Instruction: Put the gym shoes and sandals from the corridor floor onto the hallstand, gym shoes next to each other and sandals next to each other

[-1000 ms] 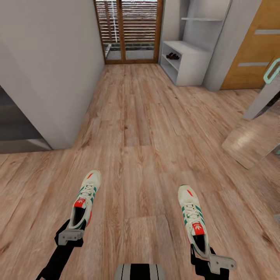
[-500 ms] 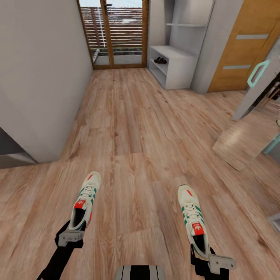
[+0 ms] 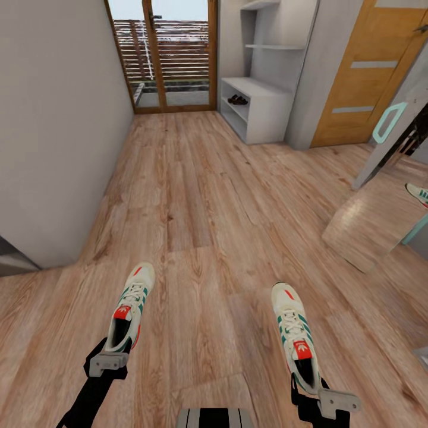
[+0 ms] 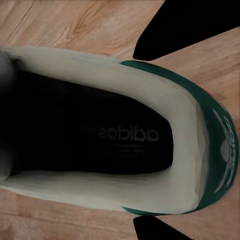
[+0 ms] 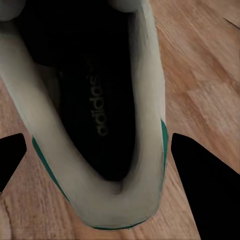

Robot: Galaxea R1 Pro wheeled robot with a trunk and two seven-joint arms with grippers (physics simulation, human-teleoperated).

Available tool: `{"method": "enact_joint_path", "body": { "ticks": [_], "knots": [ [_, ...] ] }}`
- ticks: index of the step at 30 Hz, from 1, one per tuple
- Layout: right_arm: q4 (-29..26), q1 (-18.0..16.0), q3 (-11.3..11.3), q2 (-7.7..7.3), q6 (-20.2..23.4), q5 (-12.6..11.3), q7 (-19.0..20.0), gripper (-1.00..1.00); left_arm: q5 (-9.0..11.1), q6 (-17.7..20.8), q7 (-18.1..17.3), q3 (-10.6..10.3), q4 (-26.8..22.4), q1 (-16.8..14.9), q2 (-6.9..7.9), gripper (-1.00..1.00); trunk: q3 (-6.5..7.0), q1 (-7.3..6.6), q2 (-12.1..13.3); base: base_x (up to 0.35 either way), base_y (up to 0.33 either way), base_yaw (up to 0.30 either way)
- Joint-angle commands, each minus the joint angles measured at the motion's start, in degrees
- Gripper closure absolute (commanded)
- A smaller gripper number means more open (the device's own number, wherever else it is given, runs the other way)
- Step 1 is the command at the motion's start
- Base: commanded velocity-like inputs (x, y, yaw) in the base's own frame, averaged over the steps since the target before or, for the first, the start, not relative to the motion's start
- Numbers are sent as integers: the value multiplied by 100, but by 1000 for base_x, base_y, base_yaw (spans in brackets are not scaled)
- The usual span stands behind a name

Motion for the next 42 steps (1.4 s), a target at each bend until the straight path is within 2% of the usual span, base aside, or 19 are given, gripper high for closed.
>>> {"method": "enact_joint_path", "body": {
  "ticks": [1,26,42],
  "knots": [
    [0,0,0,0,0,0,0,100,0,0,-2,0,0,0,0,100,10,0,0,54,0,62],
    [54,0,13,-1,-6,16,0,100,3,0,-2,0,1,0,0,100,218,0,0,12,0,114],
    [85,0,18,-2,-6,21,1,100,9,0,-2,0,0,0,1,100,230,0,0,269,0,17]
  ]
}}
